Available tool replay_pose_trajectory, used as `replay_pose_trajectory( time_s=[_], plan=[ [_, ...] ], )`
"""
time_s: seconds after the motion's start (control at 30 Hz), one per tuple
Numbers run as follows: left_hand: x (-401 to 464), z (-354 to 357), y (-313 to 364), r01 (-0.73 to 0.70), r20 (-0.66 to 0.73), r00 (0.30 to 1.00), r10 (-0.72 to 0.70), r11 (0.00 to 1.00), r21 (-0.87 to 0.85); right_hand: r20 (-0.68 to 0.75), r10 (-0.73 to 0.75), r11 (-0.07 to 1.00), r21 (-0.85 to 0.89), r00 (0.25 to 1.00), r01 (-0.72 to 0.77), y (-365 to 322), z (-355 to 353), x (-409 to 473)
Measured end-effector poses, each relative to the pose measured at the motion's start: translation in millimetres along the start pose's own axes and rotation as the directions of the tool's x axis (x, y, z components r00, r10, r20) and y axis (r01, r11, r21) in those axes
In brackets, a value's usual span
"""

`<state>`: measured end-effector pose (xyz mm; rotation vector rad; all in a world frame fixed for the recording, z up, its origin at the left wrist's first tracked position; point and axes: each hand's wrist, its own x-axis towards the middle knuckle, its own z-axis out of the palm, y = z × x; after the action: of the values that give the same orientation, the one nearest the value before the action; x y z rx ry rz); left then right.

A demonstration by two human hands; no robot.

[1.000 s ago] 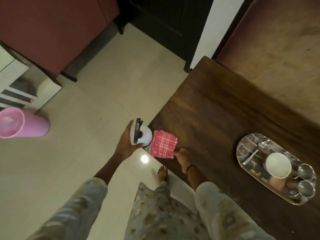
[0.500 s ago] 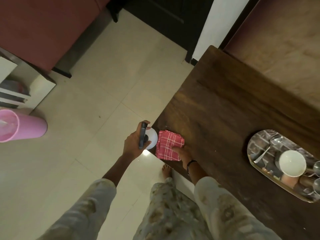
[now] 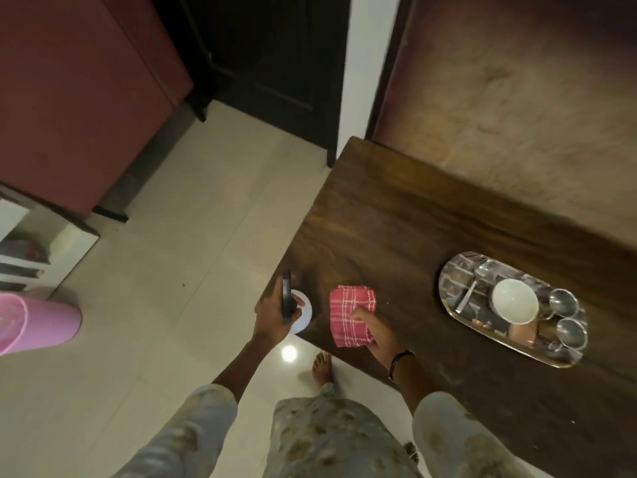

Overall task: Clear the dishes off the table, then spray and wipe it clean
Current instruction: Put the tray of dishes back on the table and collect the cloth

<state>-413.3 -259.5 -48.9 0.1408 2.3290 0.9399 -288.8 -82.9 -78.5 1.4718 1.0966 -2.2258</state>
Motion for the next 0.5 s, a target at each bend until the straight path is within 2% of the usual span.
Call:
replay_pose_trajectory(
  time_s=[0.1, 0.23, 0.37, 0.5],
  plan=[
    [-29.9, 23.0, 44.1, -0.1, 0.041, 0.995, 0.096, 0.989, 0.11, -0.02, -0.093, 0.989, 0.114, 0.996, 0.094, -3.4, -42.6, -31.6],
    [-74.2, 61.5, 100.6, -0.241, 0.089, 0.969, 0.232, 0.965, 0.1, -0.056, -0.19, 0.949, 0.245, 0.98, 0.198, -7.4, -105.5, -86.4],
    [-125.6, 113.5, 158.7, -0.441, 0.202, 0.886, 0.418, 0.893, 0.088, -0.1, -0.297, 0.906, 0.284, 0.95, 0.313, -0.4, -181.0, -148.6],
    [-178.6, 182.5, 218.2, -0.527, 0.298, 0.822, 0.486, 0.847, 0.072, -0.164, -0.4, 0.849, 0.304, 0.902, 0.432, 11.9, -266.0, -208.8]
  ],
)
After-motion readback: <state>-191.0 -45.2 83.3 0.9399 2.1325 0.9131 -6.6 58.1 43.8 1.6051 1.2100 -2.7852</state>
